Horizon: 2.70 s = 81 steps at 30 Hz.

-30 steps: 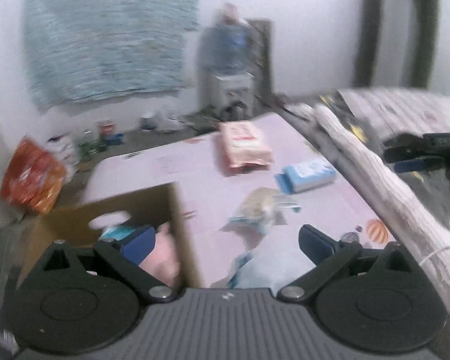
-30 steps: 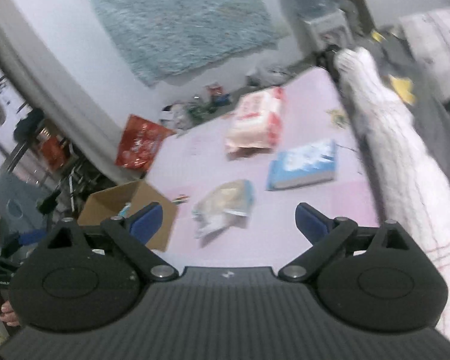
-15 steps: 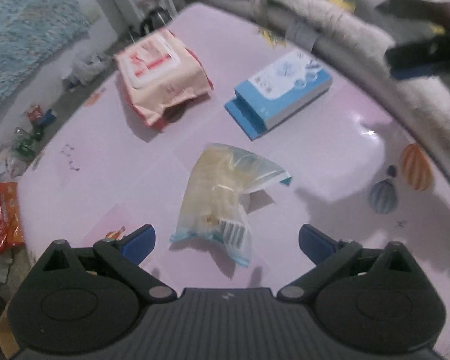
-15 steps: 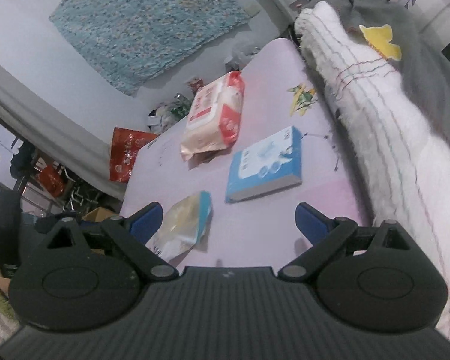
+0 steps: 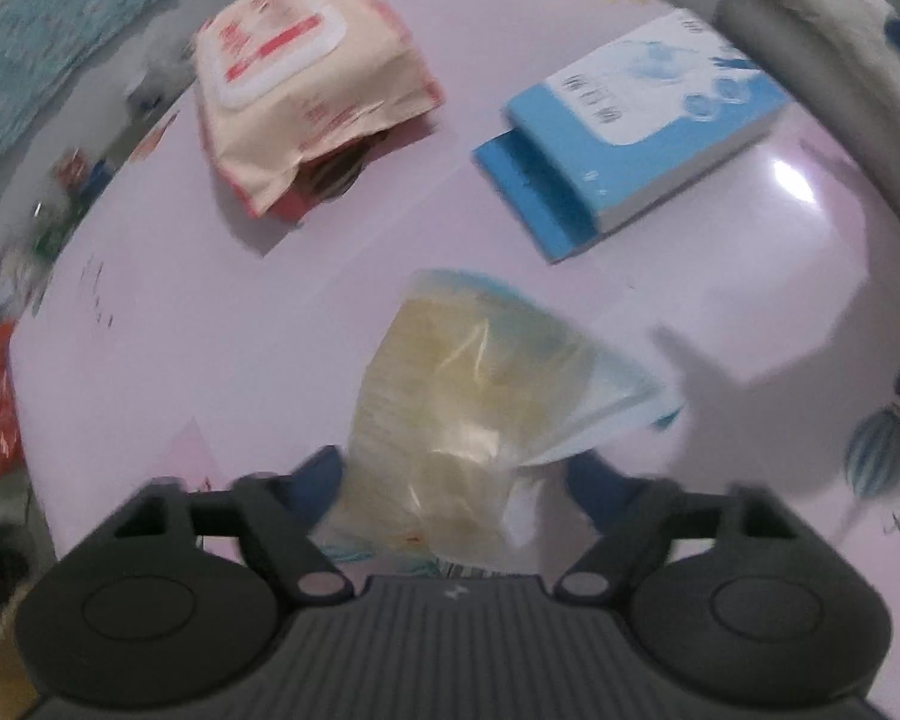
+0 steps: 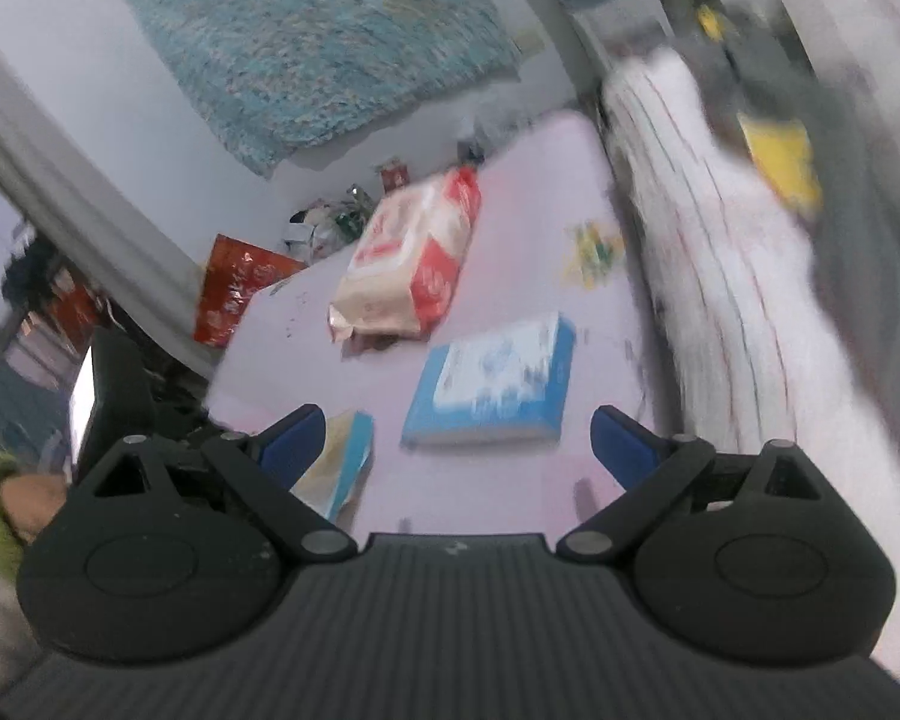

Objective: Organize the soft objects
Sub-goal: 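Move the left tool over the bed to the clear bread bag, then grasp the clear bread bag with the left tool, then grasp the blue-white medicine box with the right tool while the left holds the bag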

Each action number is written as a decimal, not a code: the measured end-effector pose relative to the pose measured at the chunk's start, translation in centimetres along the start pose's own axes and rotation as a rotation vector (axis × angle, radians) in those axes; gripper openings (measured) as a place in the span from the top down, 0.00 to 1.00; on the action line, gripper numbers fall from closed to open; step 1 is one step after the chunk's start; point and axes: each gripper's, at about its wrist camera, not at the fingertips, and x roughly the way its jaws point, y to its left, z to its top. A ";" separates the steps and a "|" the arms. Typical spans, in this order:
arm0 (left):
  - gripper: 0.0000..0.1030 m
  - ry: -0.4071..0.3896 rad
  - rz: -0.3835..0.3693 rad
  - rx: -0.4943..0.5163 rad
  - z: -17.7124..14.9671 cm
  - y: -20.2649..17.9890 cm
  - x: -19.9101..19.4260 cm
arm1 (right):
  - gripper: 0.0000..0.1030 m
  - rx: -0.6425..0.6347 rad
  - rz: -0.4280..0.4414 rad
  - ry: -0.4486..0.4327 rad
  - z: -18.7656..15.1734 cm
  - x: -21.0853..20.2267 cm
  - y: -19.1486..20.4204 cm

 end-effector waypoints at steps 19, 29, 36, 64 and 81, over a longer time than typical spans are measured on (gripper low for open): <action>0.54 -0.019 -0.133 -0.227 -1.9 2.2 -1.5 | 0.35 -0.227 -0.142 0.271 0.5 11.0 2.0; 0.56 -0.074 -0.129 -0.292 -2.4 3.5 -3.2 | 0.12 -0.427 -0.148 0.290 -2.4 7.7 5.3; 0.57 -0.136 -0.137 -0.345 -2.9 4.6 -5.8 | 0.24 -0.550 -0.315 0.354 -4.1 11.1 6.3; 0.57 -0.524 -0.112 -0.556 -25.3 9.3 -25.3 | 0.64 -0.086 -0.129 0.237 -9.5 -5.4 5.9; 0.56 -0.432 -0.058 -0.883 -41.2 15.7 -19.8 | 0.30 -0.361 -0.498 0.286 -11.5 3.6 7.1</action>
